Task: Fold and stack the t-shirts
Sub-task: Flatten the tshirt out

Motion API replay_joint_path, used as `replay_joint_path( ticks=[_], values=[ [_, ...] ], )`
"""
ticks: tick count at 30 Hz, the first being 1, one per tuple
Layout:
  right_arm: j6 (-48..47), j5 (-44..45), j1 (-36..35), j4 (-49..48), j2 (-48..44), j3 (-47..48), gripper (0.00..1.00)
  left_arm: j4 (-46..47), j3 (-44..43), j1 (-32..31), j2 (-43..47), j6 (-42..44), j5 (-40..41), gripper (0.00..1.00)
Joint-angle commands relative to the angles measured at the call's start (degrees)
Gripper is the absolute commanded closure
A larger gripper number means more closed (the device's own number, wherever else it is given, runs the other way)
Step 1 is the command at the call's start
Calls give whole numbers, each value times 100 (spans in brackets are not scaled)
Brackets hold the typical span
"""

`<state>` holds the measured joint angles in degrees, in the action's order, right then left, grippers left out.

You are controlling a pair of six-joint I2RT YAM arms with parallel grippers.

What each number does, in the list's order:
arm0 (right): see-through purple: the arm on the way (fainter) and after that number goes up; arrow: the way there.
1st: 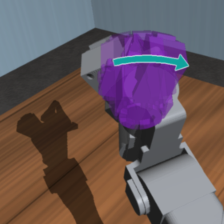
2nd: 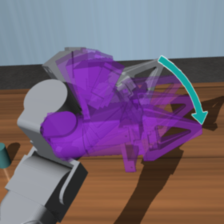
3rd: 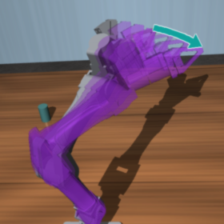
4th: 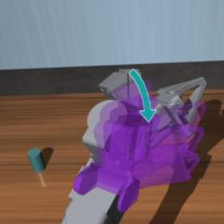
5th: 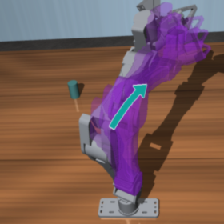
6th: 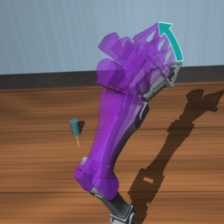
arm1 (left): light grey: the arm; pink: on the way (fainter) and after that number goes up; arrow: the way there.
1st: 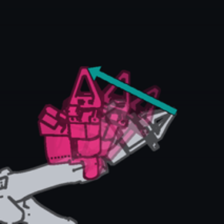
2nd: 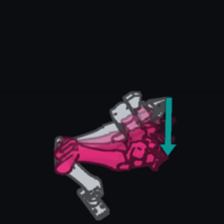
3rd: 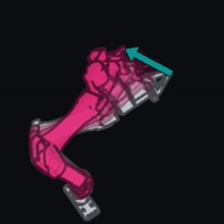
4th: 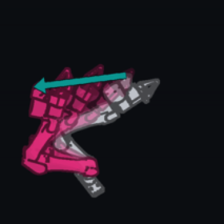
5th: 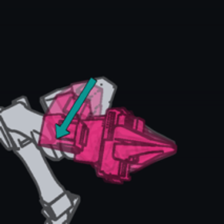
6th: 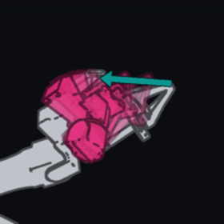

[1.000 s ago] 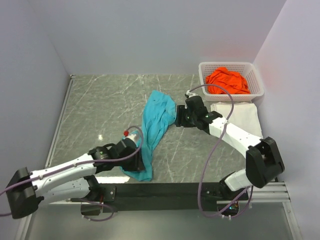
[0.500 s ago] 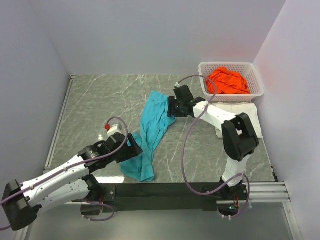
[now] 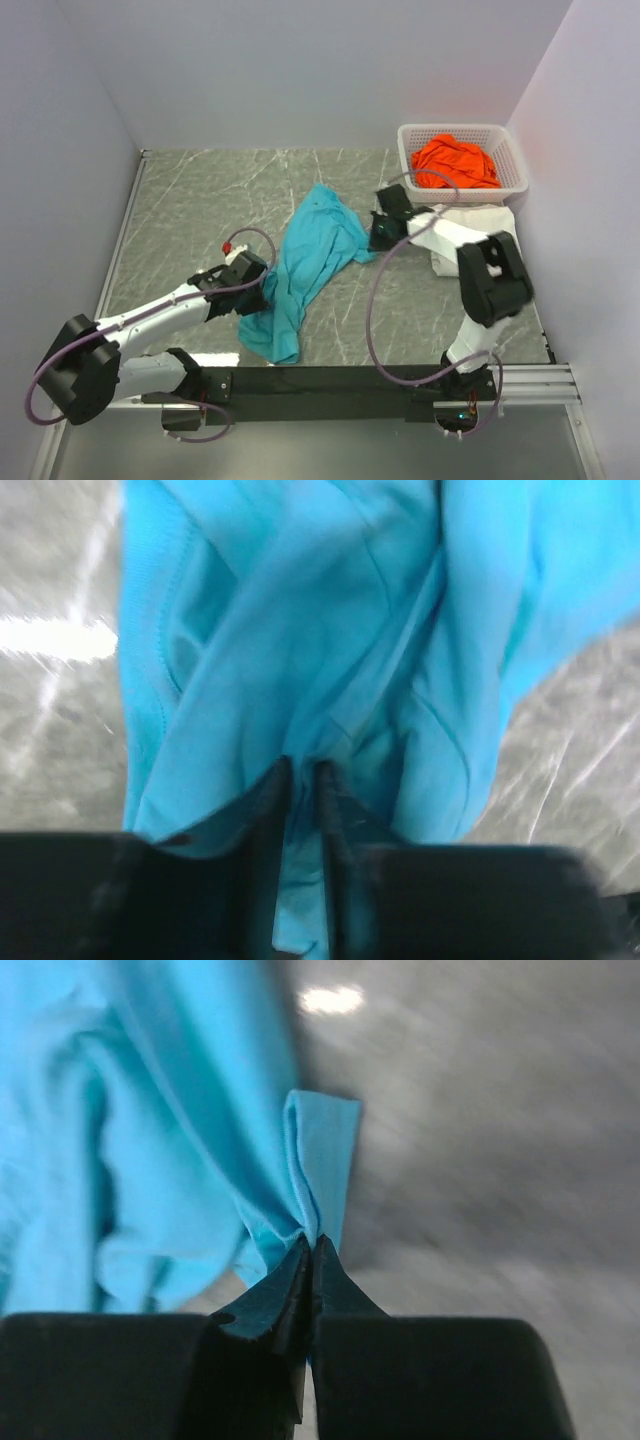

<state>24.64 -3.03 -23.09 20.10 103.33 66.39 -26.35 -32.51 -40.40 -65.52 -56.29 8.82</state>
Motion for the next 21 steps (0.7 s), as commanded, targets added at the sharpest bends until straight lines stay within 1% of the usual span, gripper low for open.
replay_joint_path(
  ticks=[1, 2, 3, 5, 7, 8, 9, 11, 12, 13, 15, 16, 17, 19, 20, 21],
  values=[
    [216, -162, 498, 108, -1225, -976, 98, 8, -527, 330, -172, 661, 216, 82],
    [251, -189, 560, 126, -1445, -1405, 98, -54, -606, 436, -216, 759, 330, 89],
    [278, -216, 595, 178, -1856, -1601, 98, -150, -799, 654, -286, 882, 374, 91],
    [427, -477, 595, 310, -2236, -2170, 97, -204, -1010, 901, -374, 1242, 471, 95],
    [637, -689, 595, 363, -2746, -2559, 95, -213, -1343, 1209, -610, 1601, 551, 95],
    [716, -856, 595, 381, -3087, -2909, 94, -213, -1589, 1375, -820, 1821, 551, 95],
    [796, -884, 595, 407, -3291, -3078, 94, -213, -1592, 1438, -927, 1824, 568, 96],
    [989, -928, 595, 503, -3712, -3386, 93, -169, -1881, 1517, -1094, 2069, 586, 99],
    [1025, -884, 604, 556, -4167, -3596, 91, -151, -2021, 1579, -1199, 2148, 586, 99],
    [1051, -893, 587, 644, -4381, -3676, 89, -143, -2074, 1588, -1226, 2236, 638, 99],
    [990, -901, 587, 723, -4881, -3791, 81, -108, -2154, 1649, -1166, 2315, 691, 99],
    [824, -910, 578, 785, -4979, -3757, 79, -90, -2145, 1693, -1130, 2351, 735, 99],
    [718, -884, 569, 803, -5033, -3617, 77, -55, -2154, 1746, -1078, 2377, 770, 88],
    [482, -675, 569, 855, -5016, -3371, 73, -2, -2119, 1904, -937, 2491, 753, 71],
    [410, -595, 569, 847, -4955, -3065, 72, -28, -2119, 1948, -893, 2500, 744, 55],
    [340, -533, 578, 812, -4745, -2897, 67, -54, -2093, 1983, -780, 2509, 727, 47]
  ],
)
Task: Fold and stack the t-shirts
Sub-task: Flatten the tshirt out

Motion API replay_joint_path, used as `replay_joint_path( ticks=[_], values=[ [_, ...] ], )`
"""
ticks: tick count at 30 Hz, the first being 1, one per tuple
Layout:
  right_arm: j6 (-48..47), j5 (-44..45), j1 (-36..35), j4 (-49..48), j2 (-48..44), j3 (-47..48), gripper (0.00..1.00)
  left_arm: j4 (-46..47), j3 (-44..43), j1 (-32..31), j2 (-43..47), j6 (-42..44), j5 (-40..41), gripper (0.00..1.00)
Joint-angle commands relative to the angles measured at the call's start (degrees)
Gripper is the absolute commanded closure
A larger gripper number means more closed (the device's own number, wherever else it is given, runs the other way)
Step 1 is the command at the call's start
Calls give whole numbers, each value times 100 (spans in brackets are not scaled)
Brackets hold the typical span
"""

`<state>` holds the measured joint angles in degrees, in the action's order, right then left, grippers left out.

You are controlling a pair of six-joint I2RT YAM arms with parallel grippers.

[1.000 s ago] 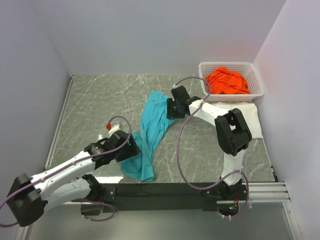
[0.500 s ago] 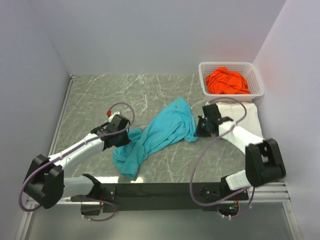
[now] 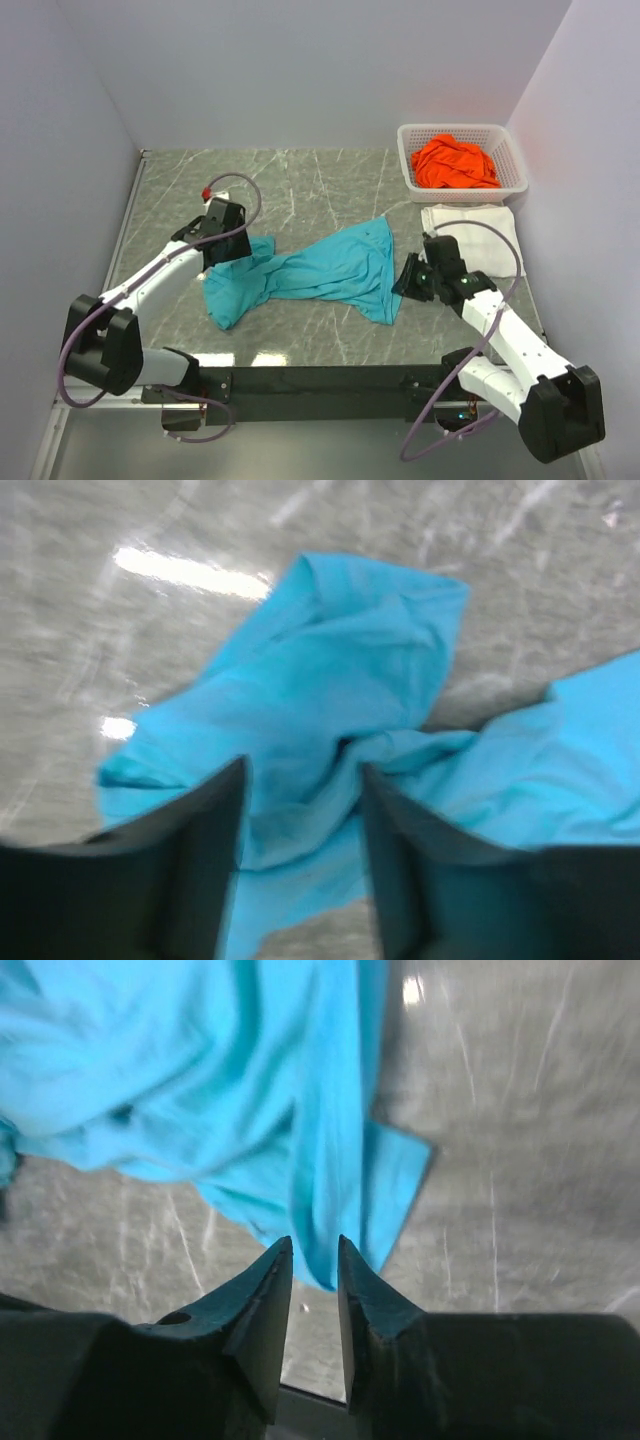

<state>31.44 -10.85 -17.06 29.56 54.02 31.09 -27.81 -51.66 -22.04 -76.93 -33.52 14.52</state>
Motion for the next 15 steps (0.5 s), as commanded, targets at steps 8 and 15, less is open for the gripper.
replay_joint_path(
  ticks=[8, 15],
  values=[
    [-788, 1076, -17, -504, 2407, 2460, 50, -145, 454, 156, 1642, -67, 6, 9],
    [-1930, 1225, 124, -399, 4131, 3859, 48, -242, 1183, 174, 2769, -199, -54, 9]
  ],
)
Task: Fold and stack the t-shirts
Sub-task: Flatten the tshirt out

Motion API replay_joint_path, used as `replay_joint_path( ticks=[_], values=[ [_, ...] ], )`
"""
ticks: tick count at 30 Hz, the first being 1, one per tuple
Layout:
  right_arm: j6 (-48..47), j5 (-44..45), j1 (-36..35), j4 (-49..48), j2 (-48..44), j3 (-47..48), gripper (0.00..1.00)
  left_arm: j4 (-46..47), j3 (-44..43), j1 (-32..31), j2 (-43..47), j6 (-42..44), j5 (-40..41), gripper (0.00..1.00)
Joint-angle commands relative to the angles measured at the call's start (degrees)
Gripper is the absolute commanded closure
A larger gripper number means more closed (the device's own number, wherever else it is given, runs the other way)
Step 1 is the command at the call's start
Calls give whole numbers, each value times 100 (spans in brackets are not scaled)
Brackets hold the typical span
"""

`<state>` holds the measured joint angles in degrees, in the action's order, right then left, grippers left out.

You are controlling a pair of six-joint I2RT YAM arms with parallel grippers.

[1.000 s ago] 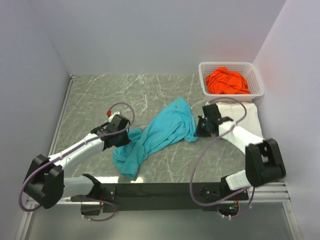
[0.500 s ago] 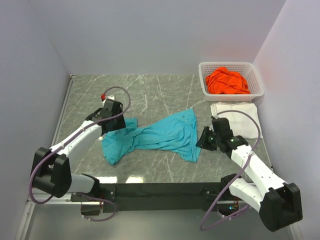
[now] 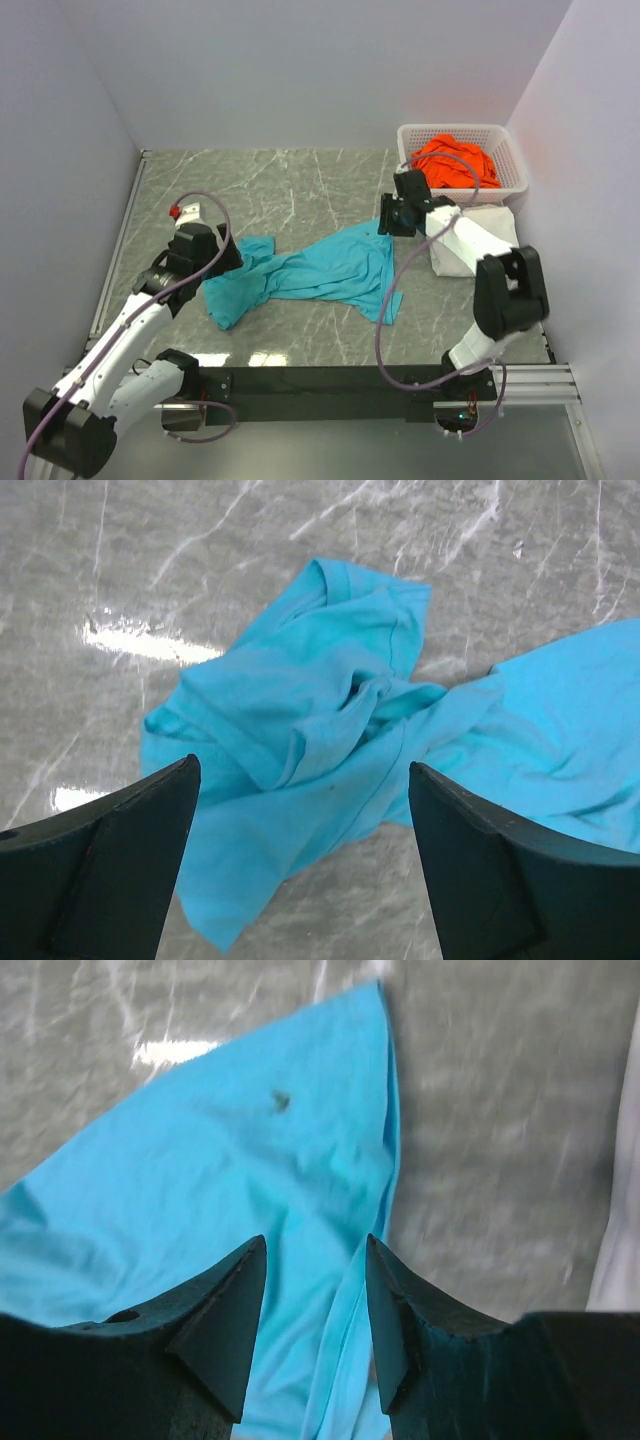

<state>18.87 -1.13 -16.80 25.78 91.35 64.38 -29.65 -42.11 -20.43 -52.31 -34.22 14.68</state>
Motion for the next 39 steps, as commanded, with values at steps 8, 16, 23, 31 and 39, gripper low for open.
replay_joint_path(
  ticks=[8, 16, 23, 31, 39],
  values=[
    [-1228, -97, 370, -100, 1638, 1322, 48, -252, 501, 12, 845, -533, -738, 8],
    [-1457, -362, 467, -21, 2352, 1937, 48, -261, 572, 12, 846, -595, -896, 8],
    [-1562, -388, 467, 243, 2844, 2535, 49, -278, 598, 12, 784, -648, -940, 8],
    [-1536, -608, 476, 498, 3003, 2641, 53, -296, 625, 12, 732, -736, -967, 7],
    [-1606, -476, 467, 919, 3257, 3045, 55, -366, 625, 12, 714, -744, -940, 8]
  ],
)
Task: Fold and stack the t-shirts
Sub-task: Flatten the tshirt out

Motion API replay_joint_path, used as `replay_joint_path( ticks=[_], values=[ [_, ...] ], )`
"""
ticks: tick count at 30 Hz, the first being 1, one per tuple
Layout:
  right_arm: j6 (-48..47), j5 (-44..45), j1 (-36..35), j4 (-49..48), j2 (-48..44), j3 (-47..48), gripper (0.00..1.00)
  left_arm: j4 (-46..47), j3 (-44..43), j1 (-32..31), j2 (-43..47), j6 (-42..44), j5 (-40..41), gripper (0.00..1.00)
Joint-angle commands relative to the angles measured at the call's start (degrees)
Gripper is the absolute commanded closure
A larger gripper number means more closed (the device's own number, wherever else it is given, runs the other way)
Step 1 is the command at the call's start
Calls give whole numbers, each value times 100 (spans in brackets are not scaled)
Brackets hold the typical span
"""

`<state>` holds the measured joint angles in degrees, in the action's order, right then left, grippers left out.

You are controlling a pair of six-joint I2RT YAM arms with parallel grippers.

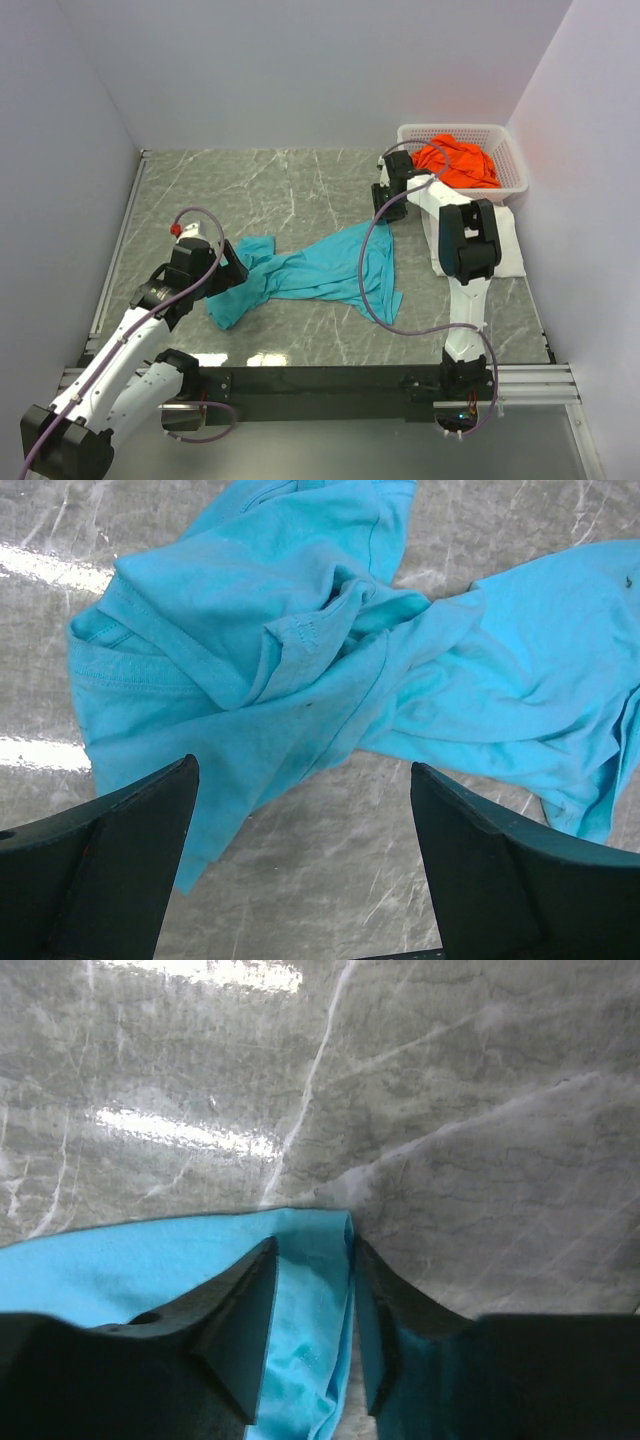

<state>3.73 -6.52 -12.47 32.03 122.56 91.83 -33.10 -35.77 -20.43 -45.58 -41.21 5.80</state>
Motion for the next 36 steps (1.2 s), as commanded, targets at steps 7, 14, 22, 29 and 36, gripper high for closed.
replay_joint_path(
  ticks=[7, 14, 22, 29, 36],
  values=[
    [-136, 46, 16, 295, 180, 449, 97, -170, 44, 12, 32, -308, 0, 8],
    [286, -60, 17, -170, -870, 397, 100, -381, -26, 12, -178, -502, 211, 8],
    [699, -410, 25, -654, -3716, -603, 100, -302, -263, 12, -443, -432, 342, 10],
    [1858, -1026, -1, -1366, -6023, -2958, 100, -91, -466, 21, -486, -362, 343, 12],
    [2439, -737, -1, -1262, -7816, -5128, 100, 216, -536, 12, -917, -256, -167, 16]
  ],
)
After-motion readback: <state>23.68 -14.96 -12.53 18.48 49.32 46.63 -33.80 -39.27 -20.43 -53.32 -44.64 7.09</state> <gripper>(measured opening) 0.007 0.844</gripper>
